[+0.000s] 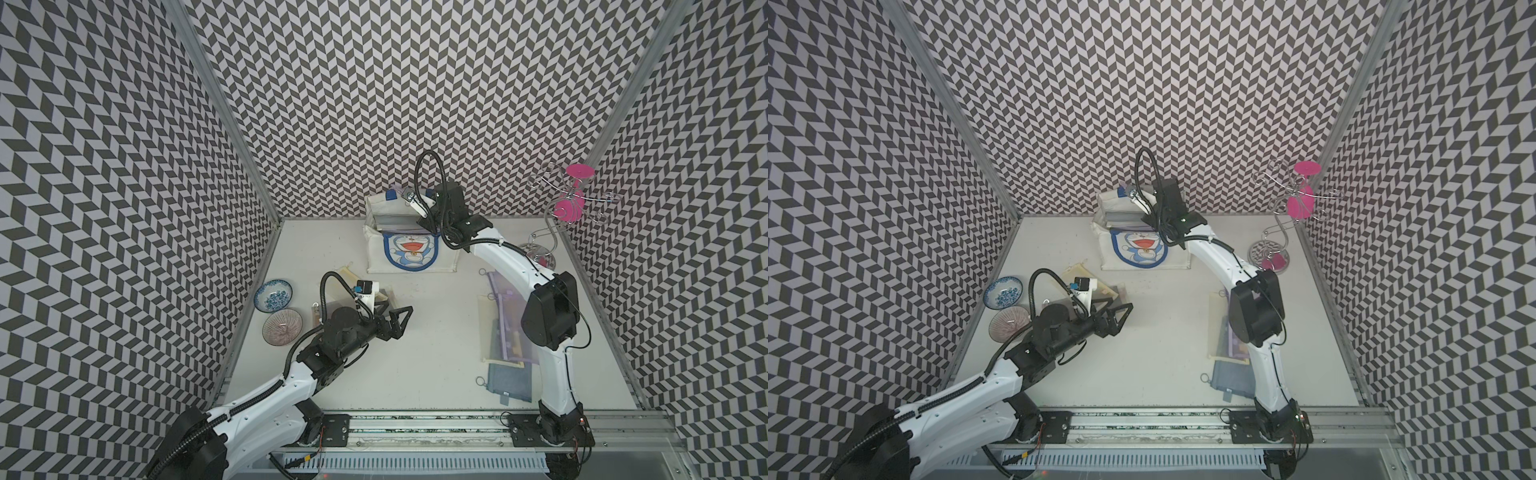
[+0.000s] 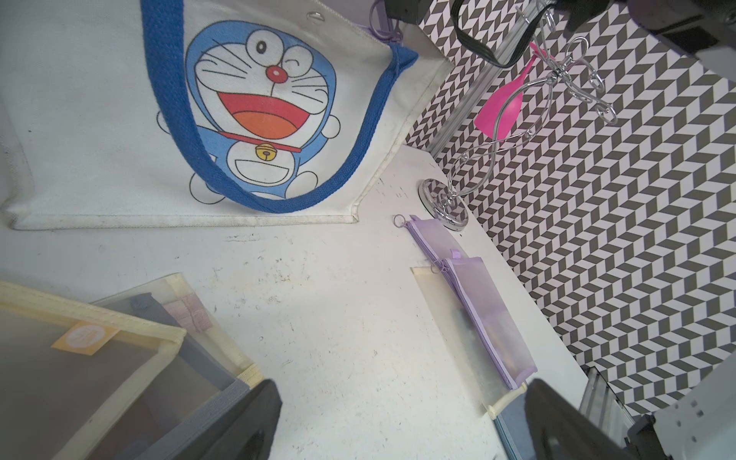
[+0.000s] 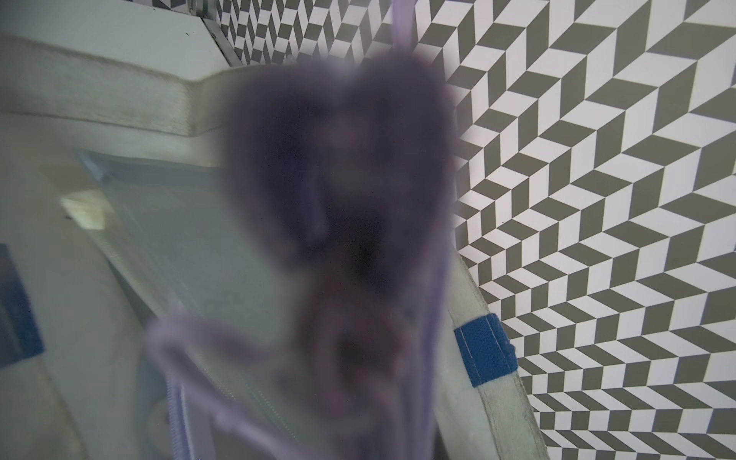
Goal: Put the pencil pouch into the canvas bag
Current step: Place the pencil pouch in the canvas bag.
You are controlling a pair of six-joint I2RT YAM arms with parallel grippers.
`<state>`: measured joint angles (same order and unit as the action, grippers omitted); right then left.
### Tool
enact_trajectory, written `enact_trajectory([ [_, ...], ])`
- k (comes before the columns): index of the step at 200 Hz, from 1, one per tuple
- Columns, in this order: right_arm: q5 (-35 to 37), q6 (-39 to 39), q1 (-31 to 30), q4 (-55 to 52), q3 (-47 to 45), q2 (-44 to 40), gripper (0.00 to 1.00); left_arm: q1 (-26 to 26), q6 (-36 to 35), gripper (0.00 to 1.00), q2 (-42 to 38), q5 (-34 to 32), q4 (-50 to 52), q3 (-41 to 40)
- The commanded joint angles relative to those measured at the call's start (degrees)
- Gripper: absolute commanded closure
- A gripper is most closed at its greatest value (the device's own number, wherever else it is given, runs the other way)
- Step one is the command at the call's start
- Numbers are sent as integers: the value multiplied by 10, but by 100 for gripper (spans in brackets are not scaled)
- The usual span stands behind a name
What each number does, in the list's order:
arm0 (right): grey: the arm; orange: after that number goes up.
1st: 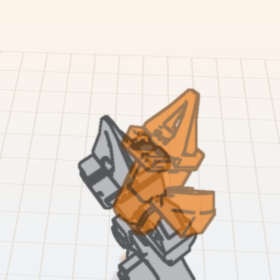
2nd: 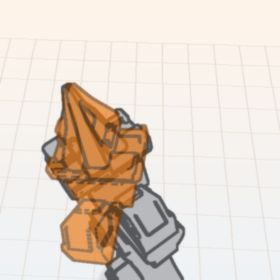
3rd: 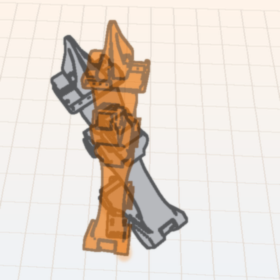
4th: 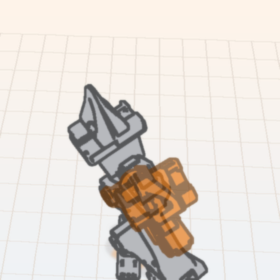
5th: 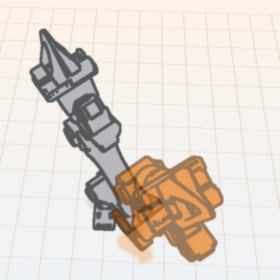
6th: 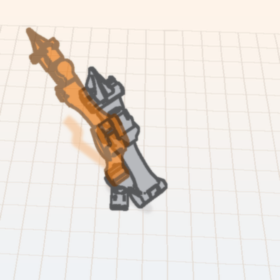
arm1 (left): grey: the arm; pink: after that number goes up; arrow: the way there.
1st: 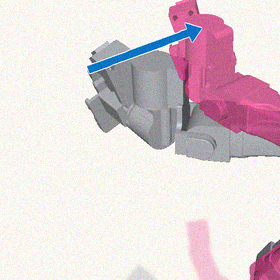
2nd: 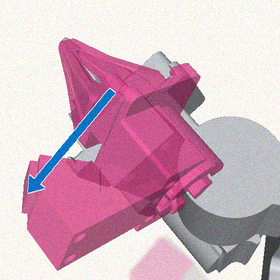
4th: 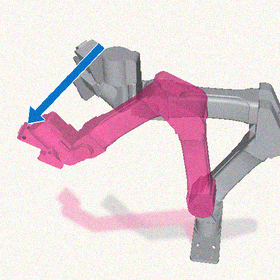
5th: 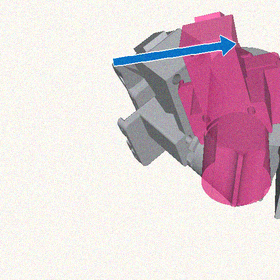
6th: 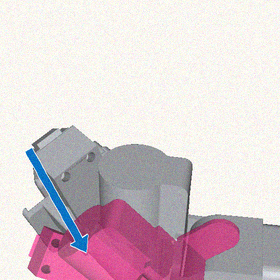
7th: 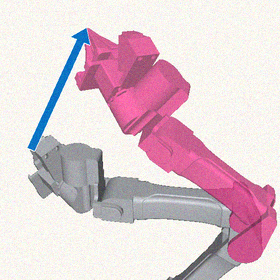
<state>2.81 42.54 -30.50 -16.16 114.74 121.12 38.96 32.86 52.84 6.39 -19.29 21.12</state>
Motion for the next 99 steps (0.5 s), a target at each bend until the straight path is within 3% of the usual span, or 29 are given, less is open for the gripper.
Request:
enact_trajectory([
  [1, -3, 4, -6, 32, -2, 14, 87, -4, 1, 4, -11, -9, -17, -7],
  [69, 12, 2, -10, 29, -4, 12, 52, -17, 3, 6, -26, -30, 3, -4],
  [99, 48, -2, -13, 51, -7, 7, 44, -20, -1, 10, -36, -132, 115, 34],
])
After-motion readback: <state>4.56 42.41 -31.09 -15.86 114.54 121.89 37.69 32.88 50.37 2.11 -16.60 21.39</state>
